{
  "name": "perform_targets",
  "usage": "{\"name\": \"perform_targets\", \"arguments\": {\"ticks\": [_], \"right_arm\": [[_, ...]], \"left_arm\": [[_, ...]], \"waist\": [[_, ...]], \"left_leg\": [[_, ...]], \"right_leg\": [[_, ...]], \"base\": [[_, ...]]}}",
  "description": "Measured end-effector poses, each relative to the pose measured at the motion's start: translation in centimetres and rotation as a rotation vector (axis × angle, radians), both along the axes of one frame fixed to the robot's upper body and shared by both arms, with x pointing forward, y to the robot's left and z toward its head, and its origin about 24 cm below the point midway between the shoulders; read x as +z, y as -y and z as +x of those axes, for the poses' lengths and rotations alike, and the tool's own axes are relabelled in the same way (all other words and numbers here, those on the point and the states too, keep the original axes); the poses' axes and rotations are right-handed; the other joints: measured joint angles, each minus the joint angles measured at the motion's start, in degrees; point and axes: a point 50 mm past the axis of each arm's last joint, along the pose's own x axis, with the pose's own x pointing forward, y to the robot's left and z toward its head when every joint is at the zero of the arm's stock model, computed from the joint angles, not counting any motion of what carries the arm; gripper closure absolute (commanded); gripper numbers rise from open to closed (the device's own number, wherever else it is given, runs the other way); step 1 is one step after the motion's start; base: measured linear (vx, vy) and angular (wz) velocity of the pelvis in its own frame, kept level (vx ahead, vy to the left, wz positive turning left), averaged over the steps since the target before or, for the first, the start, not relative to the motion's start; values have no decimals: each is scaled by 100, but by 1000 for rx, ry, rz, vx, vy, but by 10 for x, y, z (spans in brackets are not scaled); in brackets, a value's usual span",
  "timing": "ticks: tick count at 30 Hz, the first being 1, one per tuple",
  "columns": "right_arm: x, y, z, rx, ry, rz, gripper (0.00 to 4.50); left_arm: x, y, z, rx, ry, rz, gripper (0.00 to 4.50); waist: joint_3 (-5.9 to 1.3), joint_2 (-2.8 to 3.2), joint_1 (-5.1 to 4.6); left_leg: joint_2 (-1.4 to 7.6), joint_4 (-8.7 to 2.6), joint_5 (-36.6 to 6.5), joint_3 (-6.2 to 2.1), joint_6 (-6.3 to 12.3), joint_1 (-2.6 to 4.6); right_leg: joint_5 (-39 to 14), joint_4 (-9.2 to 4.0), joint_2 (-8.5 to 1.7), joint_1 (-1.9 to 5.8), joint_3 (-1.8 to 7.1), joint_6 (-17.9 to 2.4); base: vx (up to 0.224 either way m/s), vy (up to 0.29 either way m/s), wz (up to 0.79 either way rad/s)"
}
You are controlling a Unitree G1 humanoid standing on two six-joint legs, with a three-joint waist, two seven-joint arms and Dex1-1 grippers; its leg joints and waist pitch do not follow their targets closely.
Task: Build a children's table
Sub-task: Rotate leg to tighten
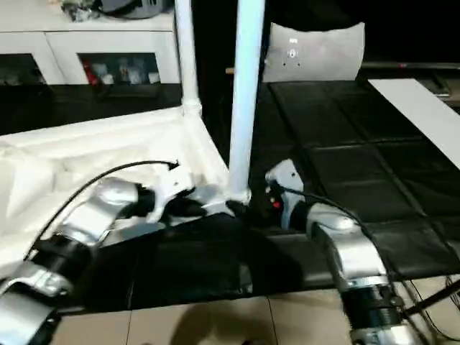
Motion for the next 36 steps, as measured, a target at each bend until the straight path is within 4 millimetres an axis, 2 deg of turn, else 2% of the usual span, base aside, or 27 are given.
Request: {"name": "perform_targets", "arguments": {"ticks": [3, 8, 11, 12, 14, 18, 21, 28, 31, 34, 36], "right_arm": [[4, 5, -1, 87, 13, -29, 24], [3, 1, -11, 288, -43, -31, 24], [2, -2, -15, 370, -71, -22, 24], [2, -3, -16, 388, -78, -16, 50], [2, -3, -18, 426, -91, -5, 50], [0, -3, -21, 464, -112, -22, 99], [0, -2, -21, 472, -112, -25, 114], [-1, 0, -22, 484, -125, -18, 188], [-2, 0, -22, 484, -131, -13, 200], [-2, 0, -22, 485, -133, -13, 237], [-2, 0, -22, 481, -138, -8, 240]], "left_arm": [[0, -4, -5, -84, -21, 2, 450], [2, -7, -16, -247, -35, 35, 450], [2, -7, -19, -305, -37, 49, 450], [2, -7, -19, -321, -38, 52, 450], [2, -5, -21, -350, -37, 58, 450], [2, -6, -23, -379, -40, 70, 450], [3, -7, -24, -391, -45, 77, 450], [3, -8, -26, -417, -47, 78, 450], [2, -8, -27, -422, -50, 77, 450], [2, -8, -27, -425, -50, 76, 450], [2, -8, -27, -424, -50, 75, 450]], "waist": [[0, 0, 108], [-2, -3, 278], [-2, -6, 337], [-2, -9, 352], [-3, -14, 378], [-1, -27, 406], [-1, -32, 410], [-2, -38, 421], [-3, -44, 420], [-9, -56, 417], [-10, -58, 416]], "left_leg": [[-2, 6, 0, 2, 0, -1], [-3, 5, 0, 5, 0, -1], [-5, 5, 1, 18, 1, 2], [-7, 5, 1, 24, 1, 6], [-10, 5, 1, 39, 1, 14], [-11, 5, 1, 55, 2, 27], [-11, 5, 1, 61, 2, 29], [-11, 5, 1, 65, 2, 28], [-11, 5, 1, 67, 3, 28], [-10, 5, 1, 67, 3, 29], [-10, 5, 1, 68, 3, 30]], "right_leg": [[0, 0, -1, 2, 9, 0], [-1, 4, -1, 8, 20, 2], [-2, 8, 0, 10, 45, 3], [-2, 8, 0, 10, 56, 3], [-3, 9, 0, 10, 78, 5], [-4, 12, 7, 10, 106, 7], [-5, 11, 7, 10, 112, 8], [-5, 12, 7, 10, 116, 8], [-5, 11, 7, 10, 117, 9], [-5, 11, 7, 10, 118, 9], [-6, 11, 7, 10, 118, 10]], "base": [[0, 0, 0], [0, 0, 0], [0, 0, 0], [0, 0, 0], [0, 0, 0], [0, 0, 0], [0, 0, 0], [0, 0, 0], [0, 0, 0], [0, 0, 0], [0, 0, 0]]}}
